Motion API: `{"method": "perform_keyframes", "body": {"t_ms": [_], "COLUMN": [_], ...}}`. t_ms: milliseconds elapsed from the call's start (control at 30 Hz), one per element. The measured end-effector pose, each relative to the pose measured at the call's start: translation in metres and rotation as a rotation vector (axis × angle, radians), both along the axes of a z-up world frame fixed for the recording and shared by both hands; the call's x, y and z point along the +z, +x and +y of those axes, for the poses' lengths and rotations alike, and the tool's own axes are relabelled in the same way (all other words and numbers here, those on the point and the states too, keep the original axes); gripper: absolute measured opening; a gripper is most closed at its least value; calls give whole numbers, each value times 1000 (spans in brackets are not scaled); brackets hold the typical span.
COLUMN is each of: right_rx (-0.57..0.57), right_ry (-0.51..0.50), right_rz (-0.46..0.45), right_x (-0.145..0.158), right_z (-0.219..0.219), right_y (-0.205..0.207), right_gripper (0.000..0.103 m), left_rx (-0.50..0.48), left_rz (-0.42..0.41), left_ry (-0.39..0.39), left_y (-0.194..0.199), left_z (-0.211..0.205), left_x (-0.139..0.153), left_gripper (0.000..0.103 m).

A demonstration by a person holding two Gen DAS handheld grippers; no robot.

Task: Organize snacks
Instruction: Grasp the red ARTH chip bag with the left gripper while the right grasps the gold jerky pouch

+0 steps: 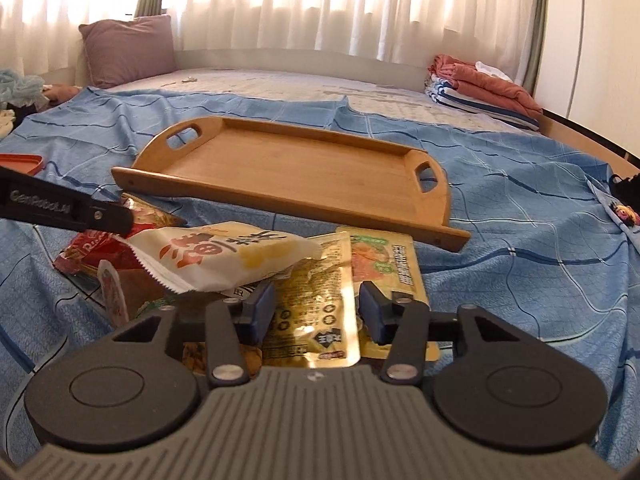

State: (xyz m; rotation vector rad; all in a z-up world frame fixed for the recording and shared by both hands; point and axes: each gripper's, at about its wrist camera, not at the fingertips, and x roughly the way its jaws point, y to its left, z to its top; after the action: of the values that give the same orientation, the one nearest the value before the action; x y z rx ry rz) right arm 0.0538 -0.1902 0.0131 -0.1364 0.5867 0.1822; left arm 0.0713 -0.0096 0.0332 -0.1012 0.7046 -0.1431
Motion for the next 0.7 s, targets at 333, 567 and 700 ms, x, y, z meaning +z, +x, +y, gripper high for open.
{"method": "perform_keyframes", "body": {"t_ms": [333, 567, 700], "right_rx": [-168, -208, -160], "right_ry": [119, 45, 20], "right_rz": [-2, 30, 40], "right_x": [11, -1, -1], "right_z": [-51, -63, -49], "right_y": [8, 23, 26], "right_gripper": [82, 84, 84], "left_rx": [-27, -15, 13], "left_rz": [9, -6, -50], "left_ry": [100, 96, 101], "left_y": [14, 14, 7], "left_z": [-25, -26, -15], "left_x": [-16, -16, -5], "left_gripper": [51, 46, 45]}}
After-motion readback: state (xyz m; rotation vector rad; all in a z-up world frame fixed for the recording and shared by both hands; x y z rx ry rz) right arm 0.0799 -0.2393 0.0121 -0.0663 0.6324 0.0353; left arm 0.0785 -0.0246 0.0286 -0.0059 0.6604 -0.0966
